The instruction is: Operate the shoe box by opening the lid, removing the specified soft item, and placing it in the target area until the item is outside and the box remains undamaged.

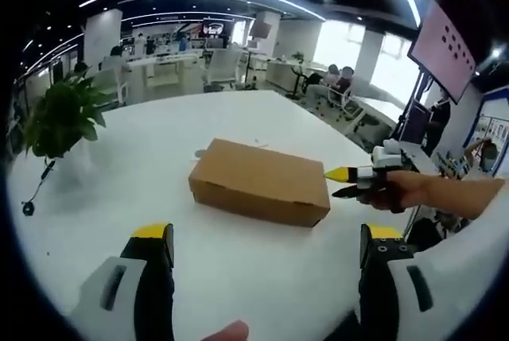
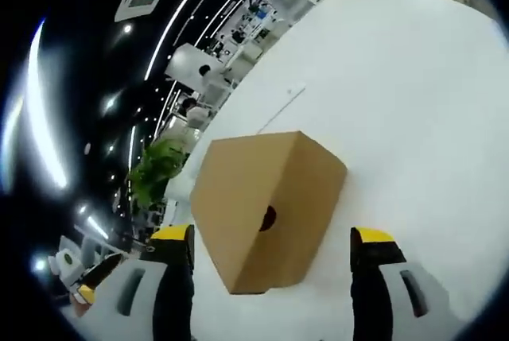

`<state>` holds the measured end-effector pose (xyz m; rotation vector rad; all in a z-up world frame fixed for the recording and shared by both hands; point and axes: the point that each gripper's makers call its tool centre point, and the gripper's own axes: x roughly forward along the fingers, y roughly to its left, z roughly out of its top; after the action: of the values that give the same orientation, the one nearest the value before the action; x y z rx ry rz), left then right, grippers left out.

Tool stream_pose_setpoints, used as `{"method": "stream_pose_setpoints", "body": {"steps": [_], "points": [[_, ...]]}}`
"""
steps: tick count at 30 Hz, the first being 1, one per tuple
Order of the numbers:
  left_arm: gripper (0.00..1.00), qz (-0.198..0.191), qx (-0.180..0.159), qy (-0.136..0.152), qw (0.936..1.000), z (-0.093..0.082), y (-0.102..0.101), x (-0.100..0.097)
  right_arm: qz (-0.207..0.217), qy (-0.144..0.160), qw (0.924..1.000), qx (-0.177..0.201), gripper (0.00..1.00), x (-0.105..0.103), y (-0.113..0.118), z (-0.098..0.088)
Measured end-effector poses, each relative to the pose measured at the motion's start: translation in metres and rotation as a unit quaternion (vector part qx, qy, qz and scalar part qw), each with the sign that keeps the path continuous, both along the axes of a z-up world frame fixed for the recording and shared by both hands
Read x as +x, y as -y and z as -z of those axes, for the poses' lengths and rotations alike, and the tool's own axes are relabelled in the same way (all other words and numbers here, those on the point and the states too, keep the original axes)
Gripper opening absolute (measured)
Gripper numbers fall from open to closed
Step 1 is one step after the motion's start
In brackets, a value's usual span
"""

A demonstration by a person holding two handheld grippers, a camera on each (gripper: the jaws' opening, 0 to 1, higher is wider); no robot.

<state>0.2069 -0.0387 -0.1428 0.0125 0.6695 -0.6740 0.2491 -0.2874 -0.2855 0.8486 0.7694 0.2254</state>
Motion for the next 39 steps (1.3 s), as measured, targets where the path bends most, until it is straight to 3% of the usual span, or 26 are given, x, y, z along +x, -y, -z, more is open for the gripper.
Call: {"method": "stream_pose_setpoints", "body": {"steps": [19,32,39], "points": [[0.99,-0.004,0.003,0.005,1.0000,-0.002,-0.001,0.000,0.007,-0.025,0.9987,0.044,0.79,-0.013,-0.021,-0.008],[0.99,-0.020,0.003,0.007,0.9998,-0.006,-0.009,0.002,0.027,-0.034,0.9960,0.078,0.72,-0.005,-0.019,-0.009],[0.99,-0.022,0.004,0.008,0.9997,-0.006,-0.009,0.002,0.034,-0.043,0.9944,0.090,0.68,0.017,0.001,0.016]]}}
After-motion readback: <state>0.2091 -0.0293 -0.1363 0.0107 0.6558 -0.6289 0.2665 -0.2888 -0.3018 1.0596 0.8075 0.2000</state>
